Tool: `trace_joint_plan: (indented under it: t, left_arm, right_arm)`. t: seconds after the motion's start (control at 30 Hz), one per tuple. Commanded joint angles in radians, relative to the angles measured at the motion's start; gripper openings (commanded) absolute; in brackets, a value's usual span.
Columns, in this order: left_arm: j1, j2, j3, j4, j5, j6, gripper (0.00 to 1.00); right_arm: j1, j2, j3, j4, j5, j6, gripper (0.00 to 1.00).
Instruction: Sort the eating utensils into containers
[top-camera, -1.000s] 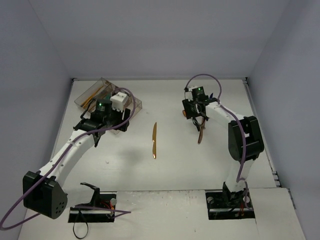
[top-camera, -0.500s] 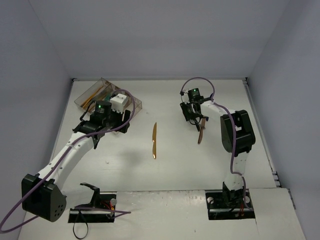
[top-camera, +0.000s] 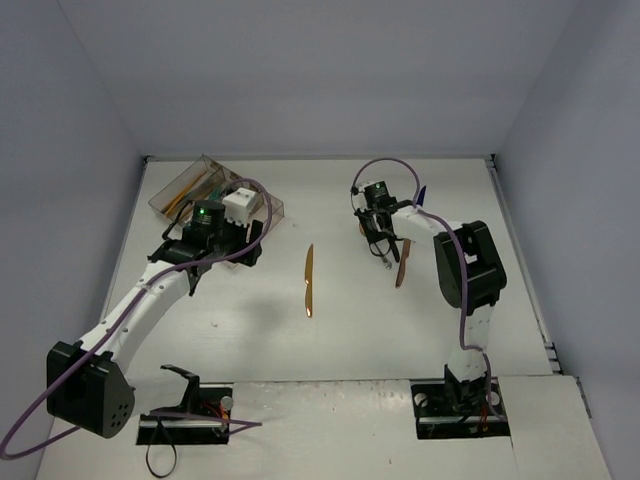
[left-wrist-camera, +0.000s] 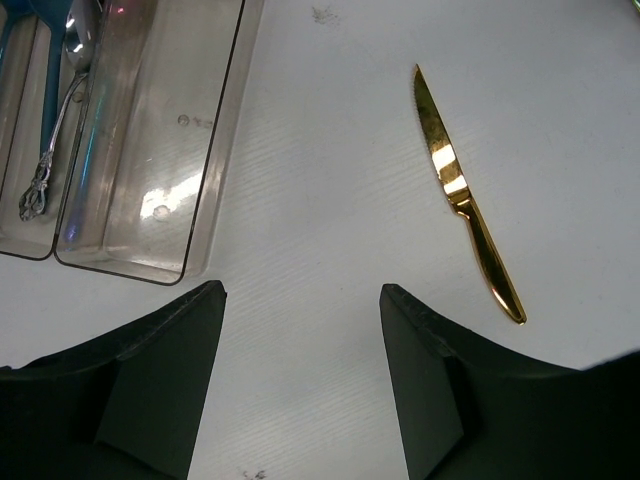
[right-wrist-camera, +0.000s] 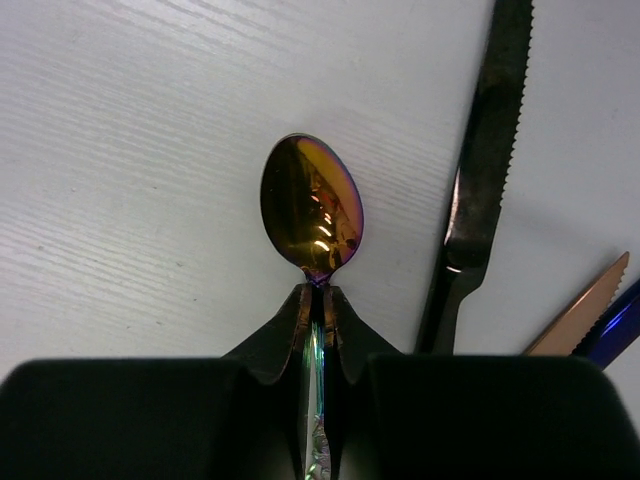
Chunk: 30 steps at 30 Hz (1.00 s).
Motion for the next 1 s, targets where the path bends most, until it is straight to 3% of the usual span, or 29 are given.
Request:
trace_joint_plan:
  t: [0.0, 0.2, 0.43, 0.73, 0.97]
  left_arm:
    - [-0.002, -0.005, 0.041, 0.075, 0.045, -0.049, 0.60]
    - [-0.033, -0.005, 0.036, 0.142, 0.129, -0.211, 0.60]
    - [-0.200, -0.006, 0.055, 0.245, 0.068, -0.341, 0.60]
    - [-0.349, 0.131, 0.139, 0.323, 0.011, -0.418, 0.60]
    - [-0.394, 0.170, 0.162, 0.400, -0.012, -0.434, 0.60]
  right_arm:
    - [0.016, -0.020, -0.025, -0.096, -0.027, 0.047, 0.00]
    - [0.023, -0.124, 0.027, -0.094, -0.147, 0.198, 0.00]
    - [0.112, -0.296, 0.046, -0.042, -0.103, 0.454, 0.00]
    - [0.223, -0.537, -0.171, 0.239, -0.064, 0.756, 0.00]
    - [0.273, -0.620, -0.243, 0.333, -0.032, 0.801, 0.00]
